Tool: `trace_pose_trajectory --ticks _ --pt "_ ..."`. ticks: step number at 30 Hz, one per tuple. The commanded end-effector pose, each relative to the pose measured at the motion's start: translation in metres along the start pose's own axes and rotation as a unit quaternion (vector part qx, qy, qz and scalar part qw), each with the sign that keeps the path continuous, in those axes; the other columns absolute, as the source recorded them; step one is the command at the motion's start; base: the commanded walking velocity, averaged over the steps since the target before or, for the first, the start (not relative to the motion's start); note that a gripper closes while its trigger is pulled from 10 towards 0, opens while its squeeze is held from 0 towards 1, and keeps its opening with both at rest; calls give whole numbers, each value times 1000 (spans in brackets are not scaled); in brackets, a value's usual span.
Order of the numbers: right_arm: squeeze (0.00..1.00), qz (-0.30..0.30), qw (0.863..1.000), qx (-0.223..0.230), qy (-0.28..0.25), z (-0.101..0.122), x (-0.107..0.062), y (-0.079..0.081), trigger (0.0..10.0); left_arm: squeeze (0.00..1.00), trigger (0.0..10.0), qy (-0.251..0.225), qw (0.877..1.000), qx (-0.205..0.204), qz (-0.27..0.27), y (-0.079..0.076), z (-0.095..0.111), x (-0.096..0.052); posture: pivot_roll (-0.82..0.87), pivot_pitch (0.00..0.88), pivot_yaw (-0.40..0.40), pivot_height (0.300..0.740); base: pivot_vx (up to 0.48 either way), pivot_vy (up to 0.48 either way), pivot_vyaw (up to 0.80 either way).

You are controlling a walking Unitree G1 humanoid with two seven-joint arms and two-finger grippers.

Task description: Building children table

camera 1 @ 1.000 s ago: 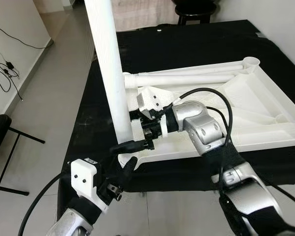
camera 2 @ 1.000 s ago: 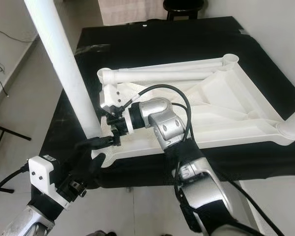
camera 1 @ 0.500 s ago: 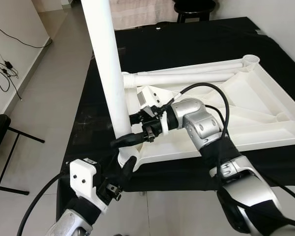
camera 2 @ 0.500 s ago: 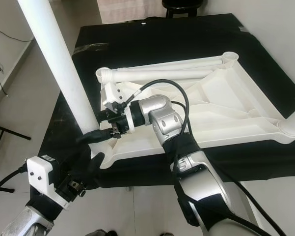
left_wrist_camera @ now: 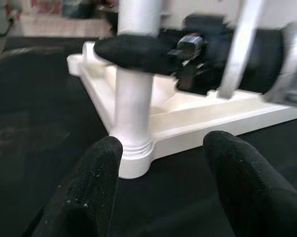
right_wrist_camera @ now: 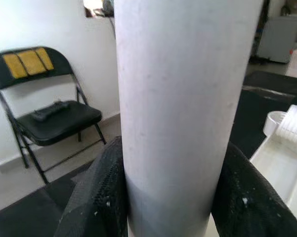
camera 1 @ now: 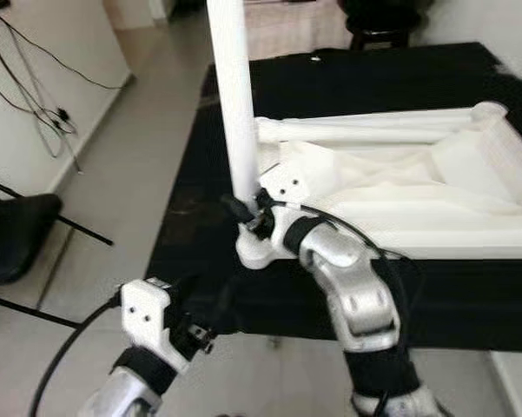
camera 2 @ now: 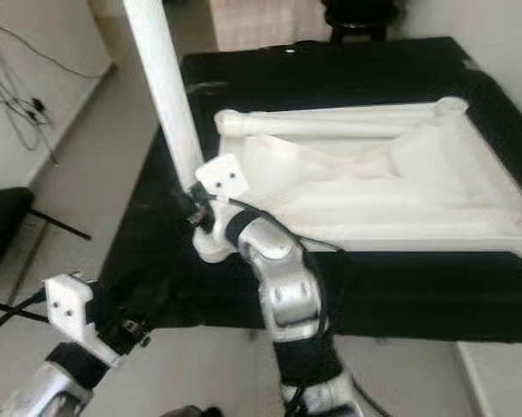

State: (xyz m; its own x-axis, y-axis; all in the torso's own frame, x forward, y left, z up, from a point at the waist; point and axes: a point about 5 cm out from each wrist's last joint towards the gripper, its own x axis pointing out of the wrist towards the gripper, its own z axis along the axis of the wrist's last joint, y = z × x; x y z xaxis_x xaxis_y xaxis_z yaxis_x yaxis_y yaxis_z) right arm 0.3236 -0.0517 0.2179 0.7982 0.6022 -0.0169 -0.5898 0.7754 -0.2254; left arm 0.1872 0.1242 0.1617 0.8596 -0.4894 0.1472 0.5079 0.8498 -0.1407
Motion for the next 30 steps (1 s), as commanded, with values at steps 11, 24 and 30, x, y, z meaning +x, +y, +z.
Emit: trace_pose_trajectory --ticks 11,24,30 --pt "1000 100 992 42 -62 11 18 -8 10000 0 10000 22 999 7 28 6 -9 -7 102 136 52 740 0 0 0" --pt "0 340 935 -87 -55 24 23 -11 10000 0 10000 19 999 4 44 1 -13 -9 129 123 32 740 0 0 0" --pt "0 388 915 -99 -51 28 28 -9 10000 0 10000 18 999 3 47 -3 -13 -11 137 133 18 740 0 0 0"
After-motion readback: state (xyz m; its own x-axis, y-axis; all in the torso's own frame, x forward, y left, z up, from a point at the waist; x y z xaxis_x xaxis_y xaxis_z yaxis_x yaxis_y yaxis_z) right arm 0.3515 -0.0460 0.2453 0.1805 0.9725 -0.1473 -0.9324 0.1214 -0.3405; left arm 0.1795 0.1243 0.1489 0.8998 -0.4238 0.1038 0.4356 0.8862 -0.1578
